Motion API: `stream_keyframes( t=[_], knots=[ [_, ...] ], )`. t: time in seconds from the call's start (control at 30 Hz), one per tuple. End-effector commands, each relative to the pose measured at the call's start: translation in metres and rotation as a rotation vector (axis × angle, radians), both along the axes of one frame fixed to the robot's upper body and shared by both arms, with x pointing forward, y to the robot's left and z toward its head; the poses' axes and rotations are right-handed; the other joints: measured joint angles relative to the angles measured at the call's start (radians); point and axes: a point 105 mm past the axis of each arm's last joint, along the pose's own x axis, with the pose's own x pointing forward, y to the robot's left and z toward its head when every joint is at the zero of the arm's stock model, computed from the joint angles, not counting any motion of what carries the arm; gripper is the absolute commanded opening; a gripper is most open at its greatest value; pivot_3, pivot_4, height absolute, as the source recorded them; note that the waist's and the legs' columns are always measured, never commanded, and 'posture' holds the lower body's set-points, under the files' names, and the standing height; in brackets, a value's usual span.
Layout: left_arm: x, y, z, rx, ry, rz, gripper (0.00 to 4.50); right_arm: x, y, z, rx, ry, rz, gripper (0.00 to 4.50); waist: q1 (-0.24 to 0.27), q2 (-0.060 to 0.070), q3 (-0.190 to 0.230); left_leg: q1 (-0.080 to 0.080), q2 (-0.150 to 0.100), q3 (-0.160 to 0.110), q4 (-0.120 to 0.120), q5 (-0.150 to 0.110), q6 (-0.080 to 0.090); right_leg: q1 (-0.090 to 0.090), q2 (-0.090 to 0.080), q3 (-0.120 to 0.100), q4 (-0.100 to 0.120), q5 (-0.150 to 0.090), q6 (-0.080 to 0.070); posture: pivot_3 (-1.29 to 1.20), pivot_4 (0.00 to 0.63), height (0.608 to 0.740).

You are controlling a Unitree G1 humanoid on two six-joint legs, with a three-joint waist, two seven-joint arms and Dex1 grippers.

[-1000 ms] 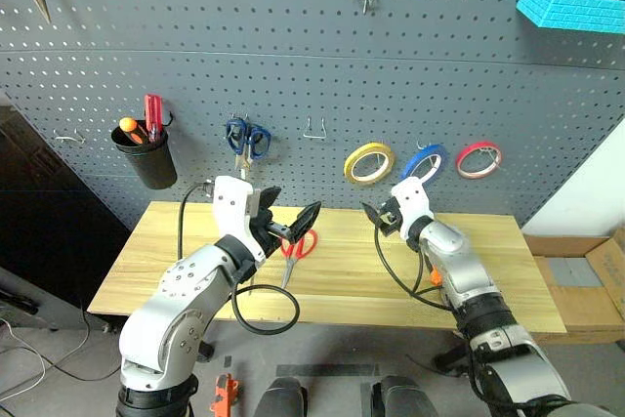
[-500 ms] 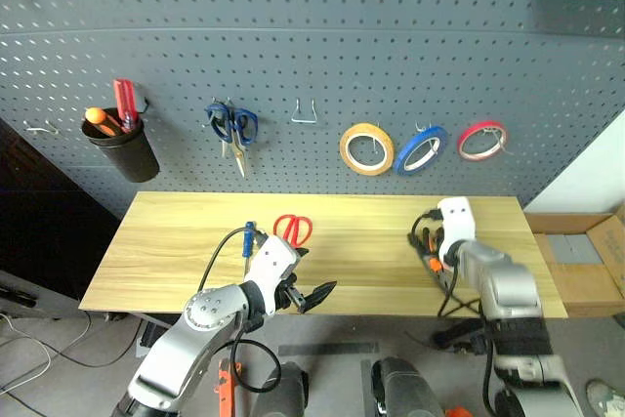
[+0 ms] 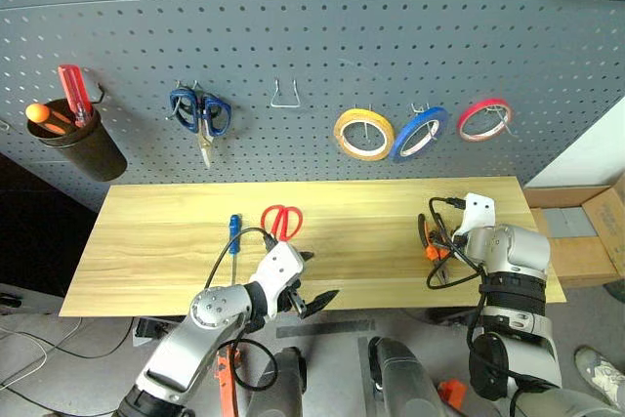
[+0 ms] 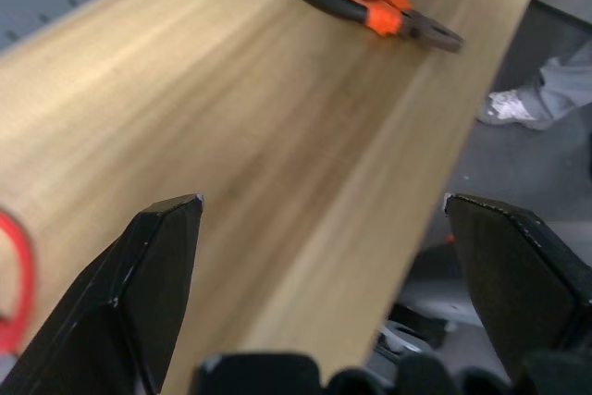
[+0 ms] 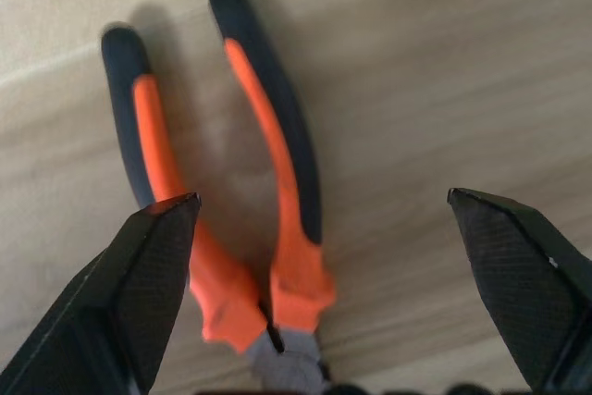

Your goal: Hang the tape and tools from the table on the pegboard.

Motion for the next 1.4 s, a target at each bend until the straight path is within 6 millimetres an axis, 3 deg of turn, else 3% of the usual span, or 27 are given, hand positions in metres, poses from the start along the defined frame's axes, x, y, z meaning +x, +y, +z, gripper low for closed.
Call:
stream_keyframes(
  t=[0.03, 0.17, 0.43, 0.7, 0.8, 0.87, 1.07, 1.4],
  knots=[
    [-0.004, -0.003, 0.013, -0.025, -0.038, 0.002, 4.5, 0.005, 0.008, 0.012, 0.014, -0.038, 0.032, 4.47, -0.001, 0.001, 0.004, 0.0, 0.0, -0.001, 0.0, 0.0, 0.0, 0.0, 0.001, 0.0, 0.0, 0.0, 0.0, 0.02, 0.326, 0.74],
    [-0.008, -0.002, 0.014, -0.033, -0.029, 0.024, 4.5, 0.01, 0.001, 0.015, -0.04, -0.068, 0.058, 4.47, 0.0, 0.001, 0.008, 0.0, 0.0, 0.0, 0.0, 0.001, 0.002, 0.0, 0.001, 0.0, 0.001, 0.0, 0.0, 0.04, 0.326, 0.74],
    [-0.009, -0.003, 0.014, -0.037, -0.026, 0.035, 4.5, 0.031, -0.007, 0.043, -0.195, -0.216, 0.184, 4.47, 0.0, 0.001, 0.011, 0.0, 0.0, 0.0, 0.0, 0.001, 0.002, 0.0, 0.001, 0.0, 0.001, 0.0, 0.0, 0.03, 0.308, 0.74],
    [-0.001, -0.003, 0.016, -0.049, -0.036, 0.047, 4.5, 0.03, 0.023, 0.062, -0.212, -0.295, 0.424, 4.47, 0.0, -0.001, 0.013, 0.0, 0.0, 0.0, 0.0, 0.001, 0.002, 0.0, 0.001, 0.0, 0.0, 0.0, 0.0, 0.03, 0.308, 0.74],
    [-0.001, -0.003, 0.015, -0.05, -0.036, 0.051, 4.5, 0.019, 0.049, 0.056, -0.183, -0.286, 0.58, 4.47, 0.001, -0.002, 0.014, 0.0, 0.0, -0.001, 0.0, 0.001, 0.002, 0.0, 0.001, -0.001, 0.0, 0.0, 0.0, 0.03, 0.312, 0.74],
    [-0.001, -0.003, 0.016, -0.051, -0.036, 0.054, 4.5, 0.01, 0.053, 0.045, -0.176, -0.235, 0.625, 4.47, 0.002, -0.002, 0.014, 0.0, 0.0, -0.001, 0.0, 0.001, 0.002, 0.0, 0.001, -0.001, 0.0, 0.0, 0.0, 0.03, 0.314, 0.74],
    [-0.003, 0.0, 0.016, -0.048, -0.034, 0.066, 4.5, 0.001, 0.034, 0.025, -0.218, -0.143, 0.604, 4.47, 0.011, -0.004, 0.02, -0.001, 0.0, -0.001, 0.001, 0.002, 0.002, 0.0, 0.001, -0.001, 0.0, 0.0, 0.001, 0.04, 0.319, 0.74],
    [-0.003, -0.001, 0.017, -0.052, -0.036, 0.067, 4.5, 0.014, 0.012, 0.02, -0.293, -0.155, 0.523, 4.47, 0.01, -0.006, 0.022, -0.001, 0.0, -0.001, 0.0, 0.002, 0.001, 0.0, 0.001, -0.001, -0.001, 0.0, 0.001, 0.04, 0.323, 0.74]
  ],
)
